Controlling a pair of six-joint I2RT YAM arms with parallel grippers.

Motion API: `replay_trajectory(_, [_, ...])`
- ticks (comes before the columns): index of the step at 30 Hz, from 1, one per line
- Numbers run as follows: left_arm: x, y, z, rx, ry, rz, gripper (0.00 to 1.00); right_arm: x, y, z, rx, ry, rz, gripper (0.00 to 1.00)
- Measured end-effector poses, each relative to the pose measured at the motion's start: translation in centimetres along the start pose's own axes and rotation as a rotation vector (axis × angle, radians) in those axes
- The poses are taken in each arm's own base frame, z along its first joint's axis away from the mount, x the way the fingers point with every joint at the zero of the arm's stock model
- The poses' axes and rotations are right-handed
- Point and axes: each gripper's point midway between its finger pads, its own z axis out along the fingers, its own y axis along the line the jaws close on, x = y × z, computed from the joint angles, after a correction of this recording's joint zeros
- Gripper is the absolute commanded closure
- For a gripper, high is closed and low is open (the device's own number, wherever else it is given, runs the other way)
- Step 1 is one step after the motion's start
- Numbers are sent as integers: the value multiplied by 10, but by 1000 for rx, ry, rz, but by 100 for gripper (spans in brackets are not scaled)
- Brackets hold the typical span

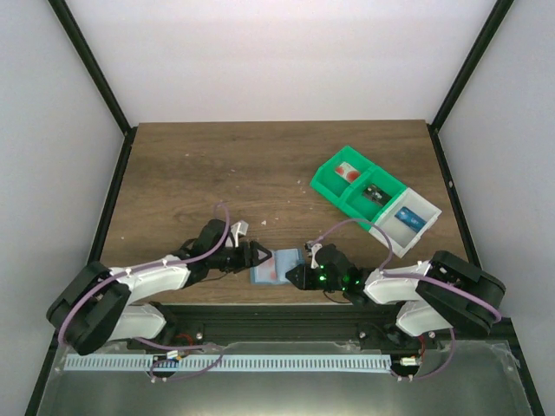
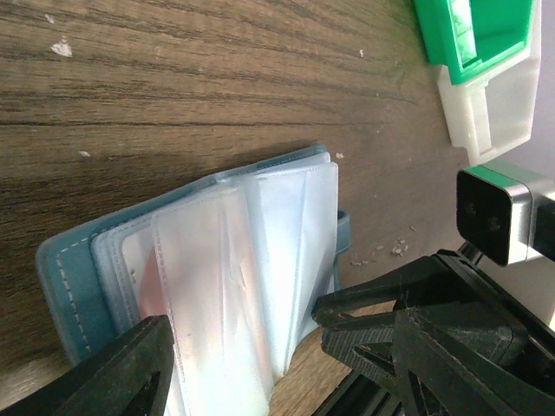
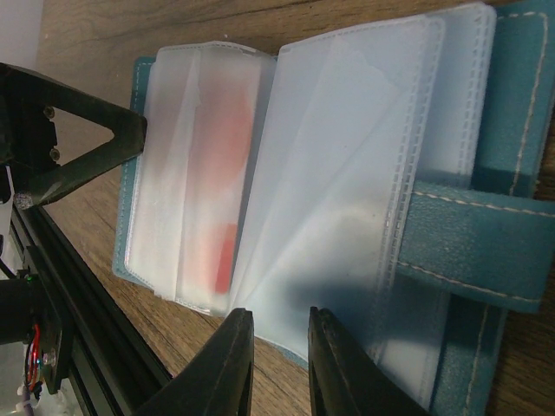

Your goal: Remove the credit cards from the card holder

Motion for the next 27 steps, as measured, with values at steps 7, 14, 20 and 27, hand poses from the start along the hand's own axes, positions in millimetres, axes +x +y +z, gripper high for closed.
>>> replay_trajectory(7, [2,-2,4,27,14,-14,29,0,0,0,0,0,0,80])
replay_trajectory(14, [0,-14,7,90,23,-24,28,0,0,0,1,0,0,80])
replay_trajectory(20, [4,-14,16,114,57,-44,28,0,0,0,0,0,0,80])
replay_trajectory(27, [4,-37,22,179,80,-28,28,-2,3,-2,-10,-9,-3,80])
